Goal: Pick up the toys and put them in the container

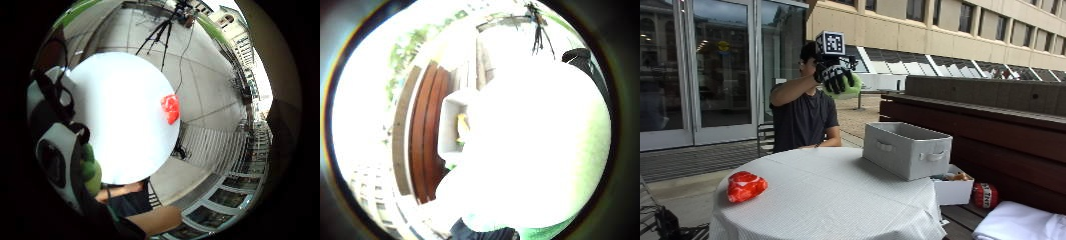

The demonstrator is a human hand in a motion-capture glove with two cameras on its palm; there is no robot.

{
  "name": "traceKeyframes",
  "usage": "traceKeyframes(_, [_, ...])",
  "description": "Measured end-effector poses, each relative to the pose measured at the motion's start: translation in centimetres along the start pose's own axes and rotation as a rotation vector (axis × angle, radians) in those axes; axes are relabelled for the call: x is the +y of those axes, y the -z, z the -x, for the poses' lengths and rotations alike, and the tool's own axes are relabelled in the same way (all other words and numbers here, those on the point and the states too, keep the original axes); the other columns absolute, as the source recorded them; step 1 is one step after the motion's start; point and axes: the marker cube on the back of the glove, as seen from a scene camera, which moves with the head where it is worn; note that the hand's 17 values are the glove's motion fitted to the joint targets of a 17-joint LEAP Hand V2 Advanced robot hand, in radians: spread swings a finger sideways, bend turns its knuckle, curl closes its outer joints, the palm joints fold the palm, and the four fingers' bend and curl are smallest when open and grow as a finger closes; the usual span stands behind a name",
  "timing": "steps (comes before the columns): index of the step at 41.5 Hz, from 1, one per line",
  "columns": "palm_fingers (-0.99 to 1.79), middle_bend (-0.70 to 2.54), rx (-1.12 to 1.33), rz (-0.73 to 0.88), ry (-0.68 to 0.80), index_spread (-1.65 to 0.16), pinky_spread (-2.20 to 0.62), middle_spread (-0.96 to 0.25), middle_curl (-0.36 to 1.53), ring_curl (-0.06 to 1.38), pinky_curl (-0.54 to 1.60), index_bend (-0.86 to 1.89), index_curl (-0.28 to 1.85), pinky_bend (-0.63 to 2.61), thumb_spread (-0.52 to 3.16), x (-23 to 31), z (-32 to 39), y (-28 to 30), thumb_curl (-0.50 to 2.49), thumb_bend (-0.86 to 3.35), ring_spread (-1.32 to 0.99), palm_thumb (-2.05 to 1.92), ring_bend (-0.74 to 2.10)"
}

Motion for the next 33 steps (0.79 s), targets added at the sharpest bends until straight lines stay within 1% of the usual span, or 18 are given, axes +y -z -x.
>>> traceKeyframes(17, [1.09, 0.39, -0.015, 0.017, 0.164, -0.40, -0.45, -0.51, 0.70, 0.45, 0.39, 0.16, 0.49, 0.87, 0.60, -1.6, 15.0, 0.6, 0.94, 0.01, -0.42, 0.75, 1.04])
traceKeyframes(33, [1.08, 0.35, -0.002, 0.006, 0.245, -0.40, -0.45, -0.53, 0.74, 0.45, 0.39, 0.15, 0.52, 0.87, 0.62, 0.5, 27.2, -0.9, 0.98, -0.01, -0.42, 0.76, 1.04])
